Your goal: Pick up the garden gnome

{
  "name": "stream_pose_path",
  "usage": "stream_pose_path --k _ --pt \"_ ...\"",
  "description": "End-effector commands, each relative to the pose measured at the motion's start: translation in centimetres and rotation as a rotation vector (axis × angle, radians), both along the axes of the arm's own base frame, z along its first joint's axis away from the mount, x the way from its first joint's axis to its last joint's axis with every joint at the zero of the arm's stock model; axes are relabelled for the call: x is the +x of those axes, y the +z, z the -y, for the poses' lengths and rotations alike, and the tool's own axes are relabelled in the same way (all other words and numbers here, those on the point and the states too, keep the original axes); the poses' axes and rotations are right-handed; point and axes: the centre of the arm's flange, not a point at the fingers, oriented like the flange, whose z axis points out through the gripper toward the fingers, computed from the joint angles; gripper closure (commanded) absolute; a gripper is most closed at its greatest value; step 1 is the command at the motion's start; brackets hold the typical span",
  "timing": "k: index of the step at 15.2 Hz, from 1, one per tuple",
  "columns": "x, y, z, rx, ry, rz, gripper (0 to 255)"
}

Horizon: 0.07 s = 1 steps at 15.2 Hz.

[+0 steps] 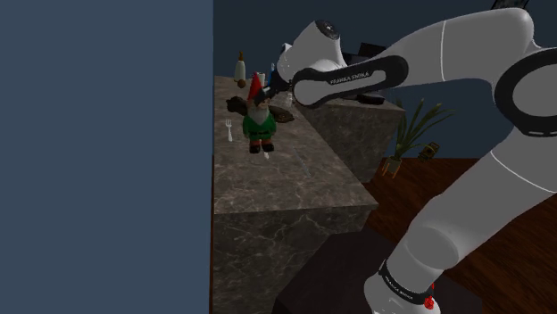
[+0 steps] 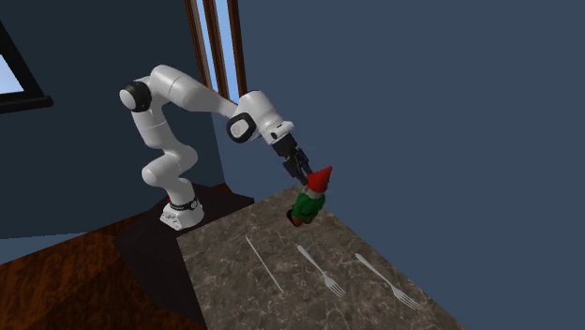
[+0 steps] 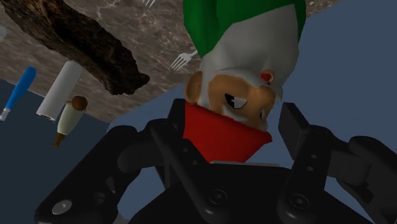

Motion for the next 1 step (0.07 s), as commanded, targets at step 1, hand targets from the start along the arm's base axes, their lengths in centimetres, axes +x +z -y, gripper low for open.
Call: stream_pose_path --k 1 --pt "-0.02 0.41 -0.02 0.0 0.0 0.002 255"
